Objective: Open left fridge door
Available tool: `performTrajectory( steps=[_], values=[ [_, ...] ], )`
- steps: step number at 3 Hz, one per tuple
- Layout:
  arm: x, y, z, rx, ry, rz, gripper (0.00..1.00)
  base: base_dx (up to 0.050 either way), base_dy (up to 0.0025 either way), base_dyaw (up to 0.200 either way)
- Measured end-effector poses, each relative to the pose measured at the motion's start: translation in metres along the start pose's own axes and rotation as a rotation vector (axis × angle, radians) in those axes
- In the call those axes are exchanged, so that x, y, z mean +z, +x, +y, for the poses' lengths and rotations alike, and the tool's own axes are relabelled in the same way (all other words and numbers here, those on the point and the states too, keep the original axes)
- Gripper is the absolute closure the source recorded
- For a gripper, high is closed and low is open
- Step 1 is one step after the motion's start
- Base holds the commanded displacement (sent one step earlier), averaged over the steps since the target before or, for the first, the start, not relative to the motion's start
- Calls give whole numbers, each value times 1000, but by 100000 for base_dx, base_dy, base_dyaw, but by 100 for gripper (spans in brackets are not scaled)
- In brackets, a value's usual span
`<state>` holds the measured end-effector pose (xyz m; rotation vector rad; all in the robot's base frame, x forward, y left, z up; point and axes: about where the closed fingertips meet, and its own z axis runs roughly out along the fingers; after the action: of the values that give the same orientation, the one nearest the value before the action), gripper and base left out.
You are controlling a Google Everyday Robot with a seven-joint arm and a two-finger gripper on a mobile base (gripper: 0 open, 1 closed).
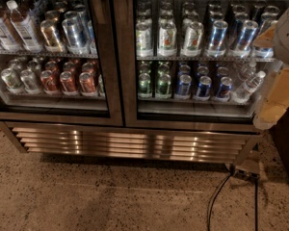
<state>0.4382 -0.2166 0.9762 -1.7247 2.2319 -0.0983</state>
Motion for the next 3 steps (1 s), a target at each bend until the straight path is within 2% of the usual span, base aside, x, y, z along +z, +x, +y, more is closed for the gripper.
performTrajectory(
  steps=[1, 2, 3],
  values=[
    [0, 0, 0, 0, 0, 0, 0, 0, 0, 0],
    [22, -25, -3, 2, -59, -31, 0, 0, 0, 0],
    [80, -67, 3, -52, -201, -175, 0, 0, 0, 0]
  ],
)
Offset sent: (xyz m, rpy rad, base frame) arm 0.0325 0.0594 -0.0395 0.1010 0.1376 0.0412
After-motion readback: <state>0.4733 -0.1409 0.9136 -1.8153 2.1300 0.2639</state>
